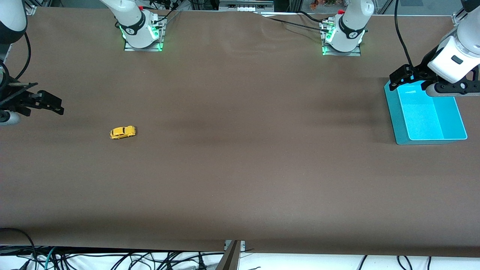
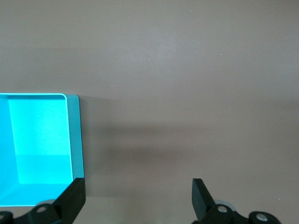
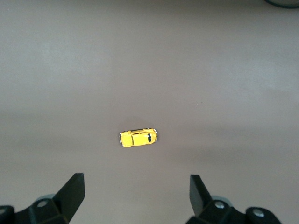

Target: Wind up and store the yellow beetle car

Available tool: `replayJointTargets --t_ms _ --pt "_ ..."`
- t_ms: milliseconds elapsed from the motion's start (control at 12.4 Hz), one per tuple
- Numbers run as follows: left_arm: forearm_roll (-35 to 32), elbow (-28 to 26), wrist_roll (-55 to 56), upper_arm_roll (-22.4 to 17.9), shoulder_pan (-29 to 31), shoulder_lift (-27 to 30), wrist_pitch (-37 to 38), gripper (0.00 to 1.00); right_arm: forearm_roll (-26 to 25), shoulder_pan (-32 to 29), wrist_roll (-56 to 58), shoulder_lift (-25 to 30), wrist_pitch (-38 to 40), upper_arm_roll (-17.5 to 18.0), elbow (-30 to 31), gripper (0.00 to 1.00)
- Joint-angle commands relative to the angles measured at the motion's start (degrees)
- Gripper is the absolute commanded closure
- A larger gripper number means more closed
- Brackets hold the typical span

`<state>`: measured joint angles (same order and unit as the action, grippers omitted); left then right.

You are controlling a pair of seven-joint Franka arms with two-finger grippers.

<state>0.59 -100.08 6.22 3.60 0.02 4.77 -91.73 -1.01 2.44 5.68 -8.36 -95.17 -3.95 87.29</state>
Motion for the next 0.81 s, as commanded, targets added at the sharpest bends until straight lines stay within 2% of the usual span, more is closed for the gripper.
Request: replayJointTargets --t_ms 0,403,483,725 --pt "0.82 -0.11 -1.47 0.27 1.47 0.59 0.85 0.0 -0.22 1.33 -0.32 -1.75 1.21 1.22 -0.8 0.01" --pt "0.82 -0.11 -1.38 0.45 1.65 0.51 0.77 0.0 -0.39 3.88 0.91 -3.85 4.89 1.49 -0.71 0.01" --pt "0.82 -0.11 -1.38 0.45 1.74 0.51 0.77 0.0 -0.65 4.58 4.31 -4.12 6.91 1.66 -0.63 0.01" --pt "0.82 -0.11 -1.38 0.45 1.74 0.51 0.77 0.0 -2.76 5.29 21.43 -5.61 6.58 1.66 -0.36 0.01"
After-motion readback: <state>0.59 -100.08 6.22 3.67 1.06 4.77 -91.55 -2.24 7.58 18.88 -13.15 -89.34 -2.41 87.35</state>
